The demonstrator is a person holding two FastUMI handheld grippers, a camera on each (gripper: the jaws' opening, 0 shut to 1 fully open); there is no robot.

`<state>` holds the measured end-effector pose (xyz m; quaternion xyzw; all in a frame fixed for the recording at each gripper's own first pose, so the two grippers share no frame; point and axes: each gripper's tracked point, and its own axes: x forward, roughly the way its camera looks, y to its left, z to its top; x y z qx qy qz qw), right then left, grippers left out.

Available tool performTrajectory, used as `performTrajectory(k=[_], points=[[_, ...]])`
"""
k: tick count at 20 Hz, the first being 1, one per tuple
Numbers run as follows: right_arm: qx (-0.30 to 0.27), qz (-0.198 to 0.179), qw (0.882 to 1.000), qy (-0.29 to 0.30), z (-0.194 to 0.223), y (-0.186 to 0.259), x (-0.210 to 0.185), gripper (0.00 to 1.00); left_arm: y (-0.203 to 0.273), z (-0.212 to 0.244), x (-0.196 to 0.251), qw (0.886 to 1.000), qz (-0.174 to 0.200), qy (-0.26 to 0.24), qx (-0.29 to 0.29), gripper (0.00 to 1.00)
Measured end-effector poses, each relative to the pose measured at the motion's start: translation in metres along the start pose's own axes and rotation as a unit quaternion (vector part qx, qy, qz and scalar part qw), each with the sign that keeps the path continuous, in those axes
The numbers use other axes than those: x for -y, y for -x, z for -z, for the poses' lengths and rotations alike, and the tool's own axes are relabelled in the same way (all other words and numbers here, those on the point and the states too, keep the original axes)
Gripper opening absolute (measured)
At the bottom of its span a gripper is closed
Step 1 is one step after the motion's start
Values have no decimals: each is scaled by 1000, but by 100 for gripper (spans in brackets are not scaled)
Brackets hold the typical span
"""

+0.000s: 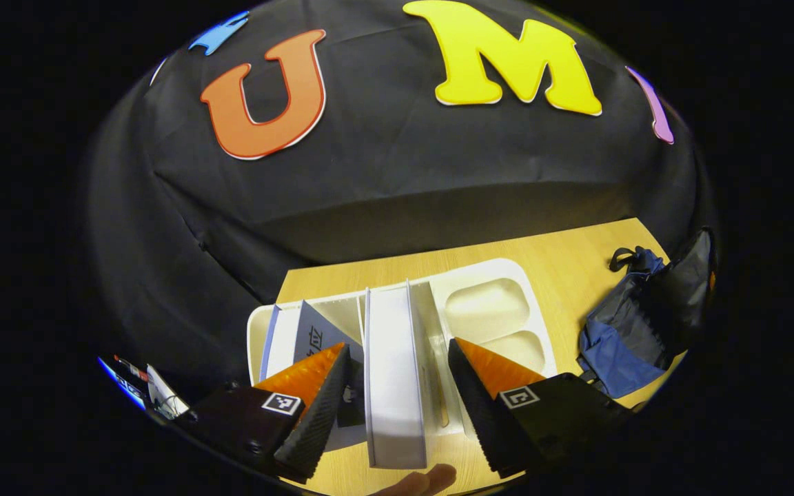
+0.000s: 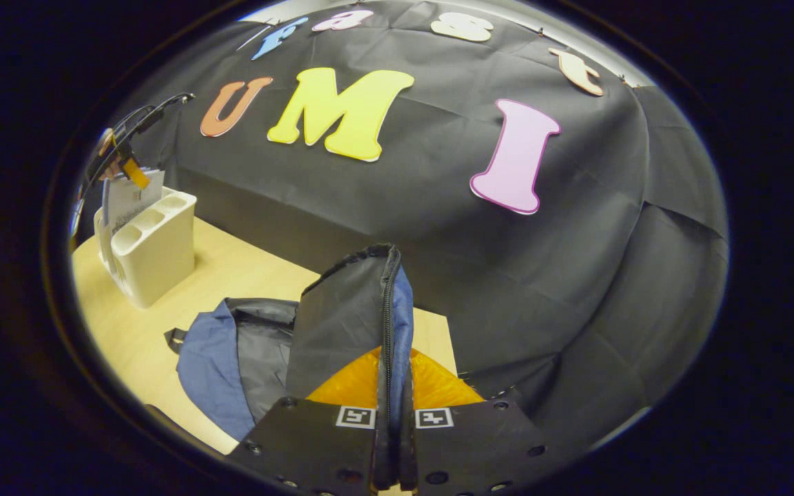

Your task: Open the schoolbag, grab two books from the bookshelf and put them into the schoolbag.

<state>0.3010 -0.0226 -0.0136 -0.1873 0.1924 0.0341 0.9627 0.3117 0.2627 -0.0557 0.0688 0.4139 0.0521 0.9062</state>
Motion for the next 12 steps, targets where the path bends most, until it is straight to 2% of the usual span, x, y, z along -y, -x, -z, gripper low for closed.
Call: performTrajectory(k=[3,6,7,9,12], points=[[1,-1,1000,1,2,2,-3,6,-3,15,13,999,25,15,-34,81],[2,-3,1000,5,3,5,-6,6,-3,25,19,997,44,24,-56,65],[2,-3,1000,4,4,5,-7,6,-3,28,19,997,46,28,-62,65],[2,-7,1000,1,4,6,-10,6,-4,30,18,996,45,30,-66,48],[2,-9,1000,-1,8,8,-12,6,2,33,19,996,40,33,-72,46]])
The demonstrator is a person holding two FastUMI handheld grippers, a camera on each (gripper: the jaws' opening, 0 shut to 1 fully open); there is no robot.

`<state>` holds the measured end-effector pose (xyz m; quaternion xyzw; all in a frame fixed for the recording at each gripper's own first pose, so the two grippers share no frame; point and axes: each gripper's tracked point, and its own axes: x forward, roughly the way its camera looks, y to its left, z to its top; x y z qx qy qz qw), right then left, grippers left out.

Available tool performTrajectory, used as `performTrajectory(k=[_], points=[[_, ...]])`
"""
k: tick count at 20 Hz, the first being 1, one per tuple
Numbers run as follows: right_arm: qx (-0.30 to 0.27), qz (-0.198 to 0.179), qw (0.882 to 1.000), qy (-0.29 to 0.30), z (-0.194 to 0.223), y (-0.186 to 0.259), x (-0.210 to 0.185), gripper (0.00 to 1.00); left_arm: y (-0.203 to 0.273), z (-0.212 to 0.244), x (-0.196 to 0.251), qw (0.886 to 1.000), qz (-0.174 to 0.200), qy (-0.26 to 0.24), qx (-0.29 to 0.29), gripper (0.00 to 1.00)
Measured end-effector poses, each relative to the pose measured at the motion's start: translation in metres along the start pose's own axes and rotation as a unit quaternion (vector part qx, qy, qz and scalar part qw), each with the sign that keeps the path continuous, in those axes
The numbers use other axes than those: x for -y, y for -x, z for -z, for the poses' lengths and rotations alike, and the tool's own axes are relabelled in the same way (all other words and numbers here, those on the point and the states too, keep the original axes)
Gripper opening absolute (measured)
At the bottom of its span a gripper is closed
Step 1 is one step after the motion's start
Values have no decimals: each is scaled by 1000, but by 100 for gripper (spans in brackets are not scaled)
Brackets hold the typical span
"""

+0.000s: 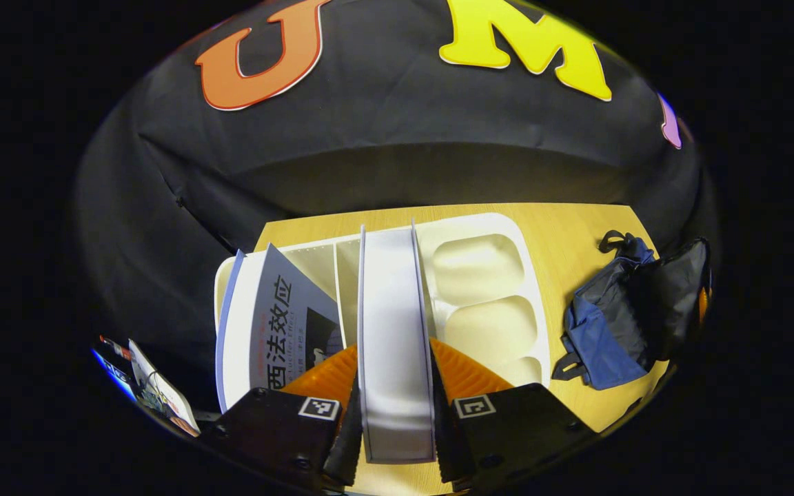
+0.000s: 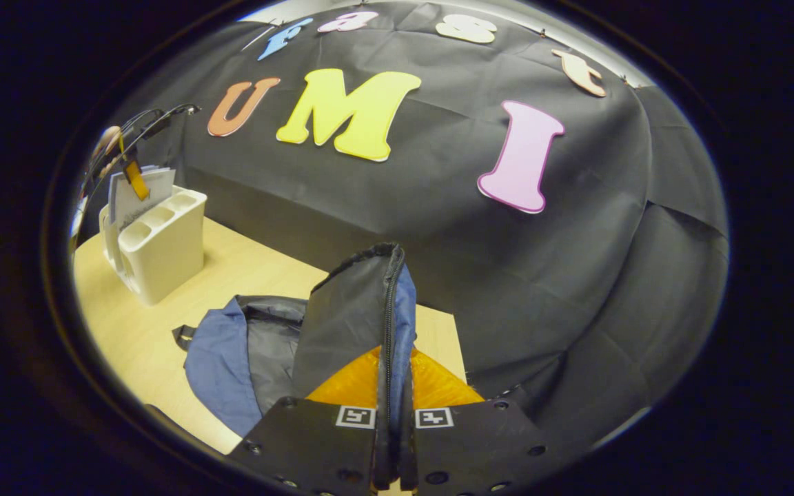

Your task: Open the schoolbag, grab two books from the bookshelf and put them into the schoolbag.

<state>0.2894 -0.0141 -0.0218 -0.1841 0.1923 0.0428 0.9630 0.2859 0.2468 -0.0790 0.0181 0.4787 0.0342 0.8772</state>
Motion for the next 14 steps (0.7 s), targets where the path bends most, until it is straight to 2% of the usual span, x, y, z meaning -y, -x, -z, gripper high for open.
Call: performTrajectory(k=[4,5,8,12,14], points=[[-1,-1,1000,3,5,2,-4,4,19,12,0,1000,-5,-4,15,45],[-2,-2,1000,5,6,3,-6,6,27,14,-1,1000,-5,-3,20,44],[-3,-3,1000,9,8,4,-10,9,50,31,0,1000,6,1,31,43],[-5,-3,1000,9,6,5,-13,6,86,56,-4,999,9,-6,53,43],[-5,-4,1000,7,6,5,-14,7,105,70,-5,997,23,1,68,43]])
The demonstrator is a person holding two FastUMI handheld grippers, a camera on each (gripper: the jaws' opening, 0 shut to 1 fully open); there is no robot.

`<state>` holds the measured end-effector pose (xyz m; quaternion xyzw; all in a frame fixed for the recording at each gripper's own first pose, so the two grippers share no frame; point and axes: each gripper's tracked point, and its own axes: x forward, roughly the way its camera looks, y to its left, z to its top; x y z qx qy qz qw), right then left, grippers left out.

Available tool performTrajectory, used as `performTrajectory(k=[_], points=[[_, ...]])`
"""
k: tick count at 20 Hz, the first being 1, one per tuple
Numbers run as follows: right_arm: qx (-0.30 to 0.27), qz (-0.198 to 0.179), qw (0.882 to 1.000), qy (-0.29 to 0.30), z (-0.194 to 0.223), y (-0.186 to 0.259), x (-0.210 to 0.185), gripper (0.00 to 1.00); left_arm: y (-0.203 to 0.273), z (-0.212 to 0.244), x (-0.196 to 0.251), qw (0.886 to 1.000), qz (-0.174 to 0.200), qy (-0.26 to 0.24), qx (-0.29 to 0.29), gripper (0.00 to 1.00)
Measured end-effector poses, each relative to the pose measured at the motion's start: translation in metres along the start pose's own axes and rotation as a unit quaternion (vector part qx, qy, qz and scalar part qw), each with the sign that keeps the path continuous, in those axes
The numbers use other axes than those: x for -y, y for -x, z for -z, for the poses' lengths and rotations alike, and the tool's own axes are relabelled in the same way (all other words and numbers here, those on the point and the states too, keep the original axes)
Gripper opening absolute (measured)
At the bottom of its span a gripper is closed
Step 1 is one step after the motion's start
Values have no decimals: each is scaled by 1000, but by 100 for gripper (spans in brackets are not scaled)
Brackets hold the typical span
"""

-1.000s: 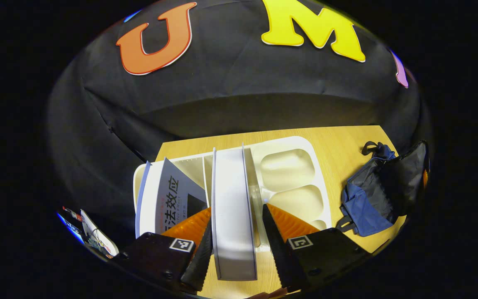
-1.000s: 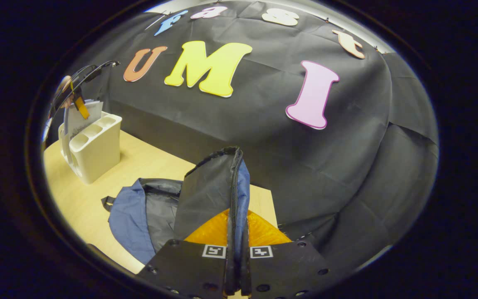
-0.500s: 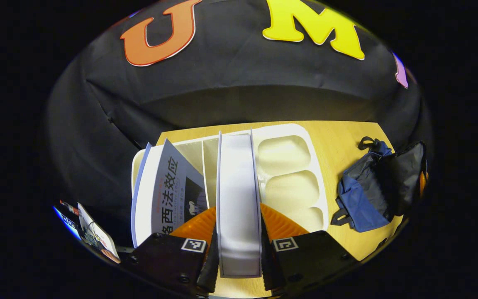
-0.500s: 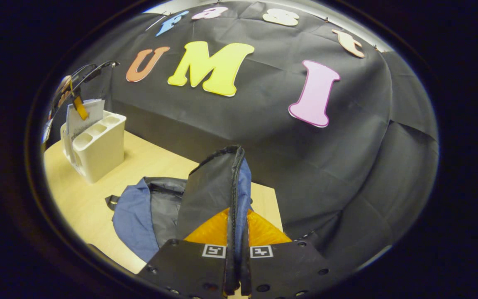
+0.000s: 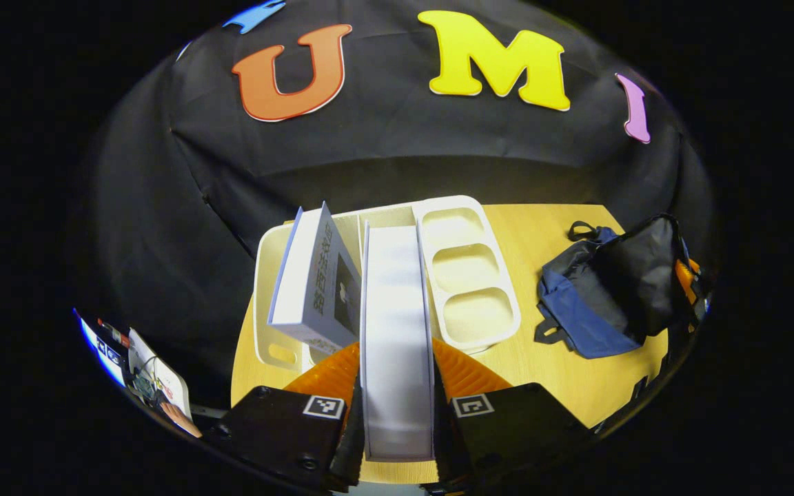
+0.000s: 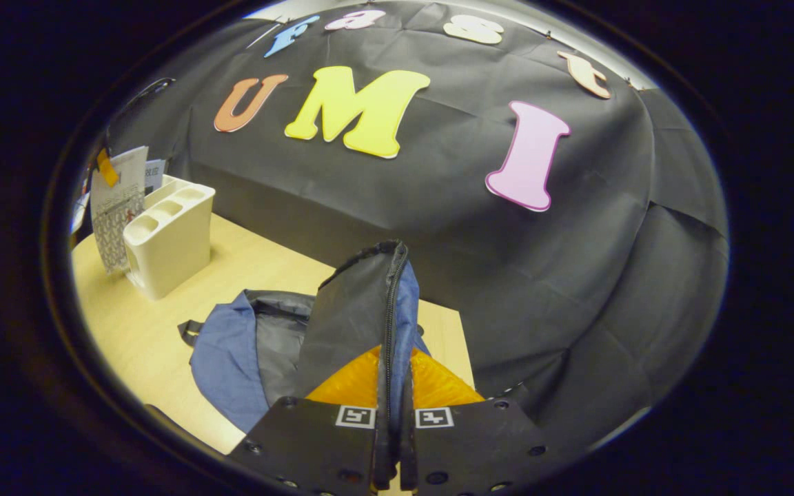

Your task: Open the schoolbag, grab two books from the bookshelf and put them into the schoolbag.

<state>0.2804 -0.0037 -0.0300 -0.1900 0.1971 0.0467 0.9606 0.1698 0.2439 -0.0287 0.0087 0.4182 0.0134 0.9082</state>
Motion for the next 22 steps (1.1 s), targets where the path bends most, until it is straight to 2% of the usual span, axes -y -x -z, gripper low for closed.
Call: performTrajectory(k=[3,6,9,15,22], points=[[-5,3,1000,-2,1,-3,1,6,24,26,-4,1000,10,19,4,42],[-14,5,1000,-10,5,-5,2,7,42,49,-17,999,-3,38,17,42],[-22,7,1000,-17,9,-4,1,7,55,72,-14,997,21,75,29,43],[-30,11,999,-11,2,0,0,7,66,98,31,980,124,152,43,42],[-31,11,999,-3,-2,-1,-6,6,68,83,104,958,224,169,57,43]])
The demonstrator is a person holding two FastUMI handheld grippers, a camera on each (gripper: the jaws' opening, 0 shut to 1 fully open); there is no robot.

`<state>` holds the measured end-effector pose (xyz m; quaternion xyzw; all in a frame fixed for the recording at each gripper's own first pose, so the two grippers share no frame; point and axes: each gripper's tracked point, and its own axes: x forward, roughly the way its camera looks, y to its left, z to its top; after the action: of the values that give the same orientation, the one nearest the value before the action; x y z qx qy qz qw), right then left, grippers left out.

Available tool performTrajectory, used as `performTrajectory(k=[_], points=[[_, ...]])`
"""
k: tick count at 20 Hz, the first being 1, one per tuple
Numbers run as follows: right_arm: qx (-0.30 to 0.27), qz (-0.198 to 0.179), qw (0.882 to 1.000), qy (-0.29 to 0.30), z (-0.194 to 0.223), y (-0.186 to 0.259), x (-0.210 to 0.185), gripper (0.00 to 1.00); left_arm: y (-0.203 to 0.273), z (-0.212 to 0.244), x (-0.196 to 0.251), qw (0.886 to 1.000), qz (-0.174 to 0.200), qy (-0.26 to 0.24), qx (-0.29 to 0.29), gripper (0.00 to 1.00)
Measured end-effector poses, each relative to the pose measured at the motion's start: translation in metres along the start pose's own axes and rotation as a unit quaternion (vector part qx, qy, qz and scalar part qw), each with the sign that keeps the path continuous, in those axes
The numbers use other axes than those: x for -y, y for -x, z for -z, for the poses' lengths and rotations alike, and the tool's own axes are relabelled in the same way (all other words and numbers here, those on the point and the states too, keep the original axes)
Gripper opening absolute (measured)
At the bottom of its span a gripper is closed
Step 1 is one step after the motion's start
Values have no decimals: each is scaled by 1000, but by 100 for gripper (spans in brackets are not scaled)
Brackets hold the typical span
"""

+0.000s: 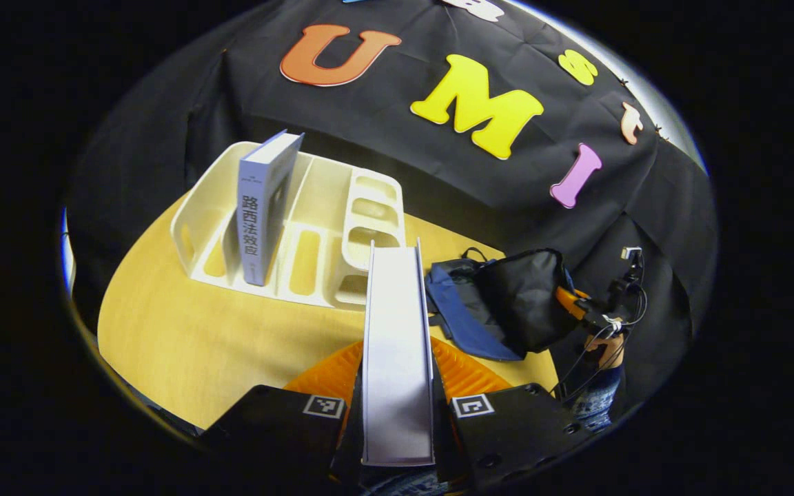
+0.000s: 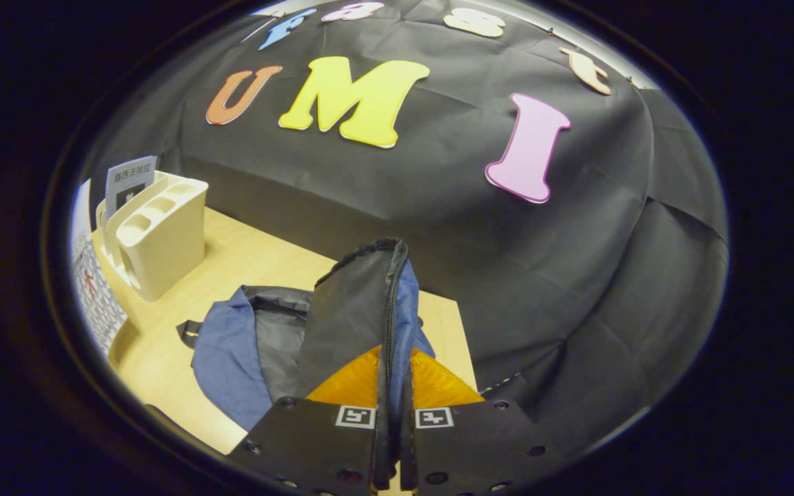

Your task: Open the schoolbag, grab two books from the bookshelf and put them into the schoolbag.

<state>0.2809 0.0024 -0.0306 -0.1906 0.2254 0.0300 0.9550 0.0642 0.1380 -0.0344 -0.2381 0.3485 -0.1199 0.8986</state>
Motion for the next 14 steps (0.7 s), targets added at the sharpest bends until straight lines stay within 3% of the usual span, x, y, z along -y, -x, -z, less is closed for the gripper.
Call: performTrajectory(k=[6,11,14], points=[[-9,-16,1000,-2,0,-2,-3,6,-35,-1,40,999,45,9,-5,43],[-8,-44,999,-8,-9,7,-11,6,-73,-12,58,996,57,63,10,43],[-5,-46,999,-10,-19,10,-7,6,-92,-21,81,992,87,95,14,43]])
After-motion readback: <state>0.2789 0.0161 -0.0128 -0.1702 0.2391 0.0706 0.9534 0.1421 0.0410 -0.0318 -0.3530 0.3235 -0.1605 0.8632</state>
